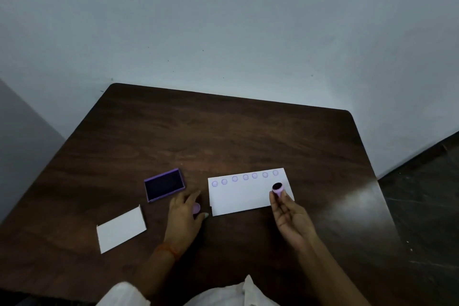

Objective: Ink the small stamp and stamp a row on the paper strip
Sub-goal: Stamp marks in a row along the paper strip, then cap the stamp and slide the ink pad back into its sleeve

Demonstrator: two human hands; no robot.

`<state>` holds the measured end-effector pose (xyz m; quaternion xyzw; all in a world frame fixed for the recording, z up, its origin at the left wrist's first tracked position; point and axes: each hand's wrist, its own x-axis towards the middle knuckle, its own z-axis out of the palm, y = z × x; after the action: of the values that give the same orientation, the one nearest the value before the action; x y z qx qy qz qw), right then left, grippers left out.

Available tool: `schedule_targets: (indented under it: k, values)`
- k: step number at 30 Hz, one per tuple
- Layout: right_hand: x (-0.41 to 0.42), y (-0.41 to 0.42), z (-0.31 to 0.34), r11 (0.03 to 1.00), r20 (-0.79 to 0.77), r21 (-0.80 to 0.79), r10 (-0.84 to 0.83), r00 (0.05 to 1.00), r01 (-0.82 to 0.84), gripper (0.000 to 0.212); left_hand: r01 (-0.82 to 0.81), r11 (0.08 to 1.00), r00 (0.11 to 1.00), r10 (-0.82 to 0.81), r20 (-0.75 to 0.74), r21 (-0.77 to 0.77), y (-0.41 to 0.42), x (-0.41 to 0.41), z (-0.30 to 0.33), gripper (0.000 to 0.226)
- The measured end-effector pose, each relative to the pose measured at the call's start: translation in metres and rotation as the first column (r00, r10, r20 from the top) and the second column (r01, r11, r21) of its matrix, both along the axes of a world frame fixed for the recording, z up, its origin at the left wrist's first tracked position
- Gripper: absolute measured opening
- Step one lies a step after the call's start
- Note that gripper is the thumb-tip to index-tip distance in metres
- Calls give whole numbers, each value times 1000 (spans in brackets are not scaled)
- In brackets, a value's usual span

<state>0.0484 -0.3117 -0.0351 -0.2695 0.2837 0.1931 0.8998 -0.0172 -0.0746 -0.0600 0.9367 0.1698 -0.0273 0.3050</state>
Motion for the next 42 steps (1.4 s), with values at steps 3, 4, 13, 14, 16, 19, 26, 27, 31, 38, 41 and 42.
schedule_targets:
  k: [3, 4, 13, 14, 16, 19, 26, 27, 31, 38, 41, 42]
  values:
    - [-4, 3, 2, 1000, -4, 4, 5, 1000, -5, 24, -38, 999, 999, 38, 3, -26, 2, 2, 1, 48]
    - [-5, 4, 3, 1000, -7, 4, 3, 1000, -3, 25, -49, 998, 999, 49, 9, -40, 3, 2, 1, 43]
    - [-10, 9, 10, 1000, -15, -2, 13, 1000, -13, 15, -56, 992, 997, 61, 41, -116, 4, 2, 12, 28]
    - [-10, 10, 10, 1000, -11, 0, 18, 1000, -18, 15, -60, 989, 996, 67, 51, -133, 3, 2, 15, 29]
    - [-10, 13, 13, 999, 8, -10, 38, 999, -38, 14, -61, 985, 995, 72, 64, -161, -1, 3, 21, 30]
    - [-11, 22, 20, 993, 76, -47, 107, 991, -104, 15, -75, 970, 991, 99, 93, -232, -6, 6, 32, 28]
    - [-12, 57, 44, 860, 208, -413, 411, 888, -301, 17, -117, 908, 983, 162, 80, -403, -13, 8, 52, 31]
    - [-13, 62, 47, 812, 219, -492, 465, 858, -314, 17, -116, 900, 984, 163, 77, -420, -13, 8, 54, 34]
    - [-15, 78, 55, 517, 200, -815, 673, 712, -260, 21, -107, 879, 985, 157, 70, -466, -14, 6, 62, 41]
    - [-18, 93, 54, 271, 257, -961, 809, 530, 52, 16, -43, 848, 974, 153, 167, -529, -15, 1, 78, 42]
    - [-17, 94, 53, 269, 257, -961, 809, 528, 54, 15, -45, 847, 976, 151, 158, -529, -12, 1, 77, 40]
    - [-16, 94, 53, 275, 264, -960, 810, 523, 58, 13, -46, 848, 976, 150, 155, -528, -11, 1, 77, 42]
